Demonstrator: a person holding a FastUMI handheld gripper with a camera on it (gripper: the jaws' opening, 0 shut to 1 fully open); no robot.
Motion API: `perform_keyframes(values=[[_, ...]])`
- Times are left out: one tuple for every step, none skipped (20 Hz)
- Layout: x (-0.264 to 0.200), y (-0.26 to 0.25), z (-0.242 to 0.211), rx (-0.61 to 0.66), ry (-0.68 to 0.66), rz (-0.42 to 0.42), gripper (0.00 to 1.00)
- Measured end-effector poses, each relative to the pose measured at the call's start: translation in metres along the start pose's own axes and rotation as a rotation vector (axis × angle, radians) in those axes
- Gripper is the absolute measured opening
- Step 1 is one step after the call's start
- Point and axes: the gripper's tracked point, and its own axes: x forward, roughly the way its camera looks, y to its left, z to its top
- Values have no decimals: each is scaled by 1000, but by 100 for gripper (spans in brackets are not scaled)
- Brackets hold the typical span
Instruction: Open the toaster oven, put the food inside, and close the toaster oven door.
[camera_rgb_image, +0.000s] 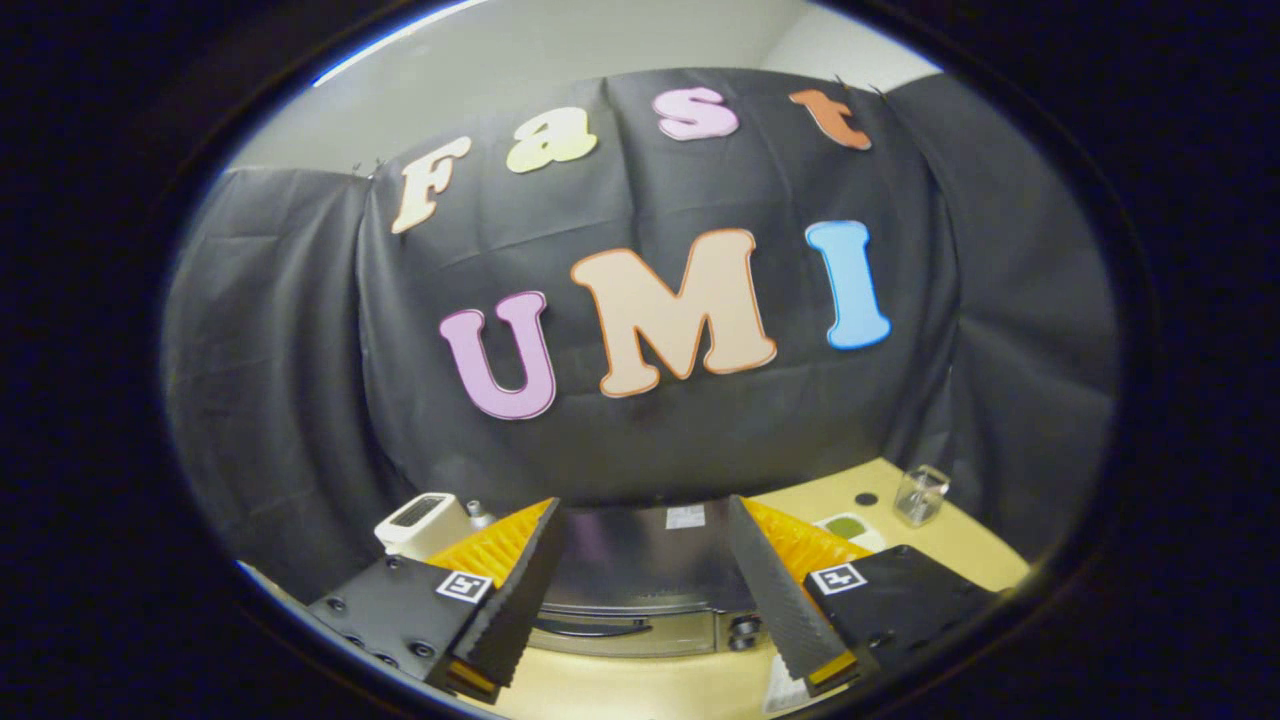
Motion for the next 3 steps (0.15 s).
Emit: perform_keyframes(values=[[-6, 6, 8, -7, -16, -1, 99], [-11, 10, 13, -4, -30, -2, 99], [-14, 12, 14, 0, -36, -5, 99]])
